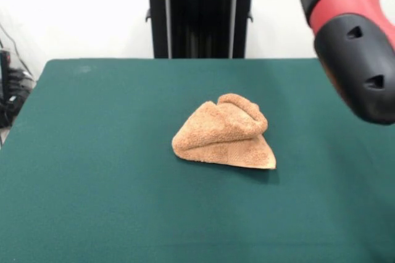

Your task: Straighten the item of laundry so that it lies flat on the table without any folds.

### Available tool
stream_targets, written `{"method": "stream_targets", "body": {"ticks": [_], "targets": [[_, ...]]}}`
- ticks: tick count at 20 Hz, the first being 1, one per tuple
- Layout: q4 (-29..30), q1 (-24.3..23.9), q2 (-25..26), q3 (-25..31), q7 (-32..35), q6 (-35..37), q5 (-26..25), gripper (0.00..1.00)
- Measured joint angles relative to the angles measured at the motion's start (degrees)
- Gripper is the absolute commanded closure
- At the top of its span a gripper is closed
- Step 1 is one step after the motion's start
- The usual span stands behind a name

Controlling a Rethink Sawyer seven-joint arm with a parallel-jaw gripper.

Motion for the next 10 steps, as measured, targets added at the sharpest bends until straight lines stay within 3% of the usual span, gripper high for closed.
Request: {"method": "stream_targets", "body": {"ticks": [10], "targets": [[6.69, -0.42, -2.12, 1.47, 0.00, -3.71, -0.45, 0.00]]}}
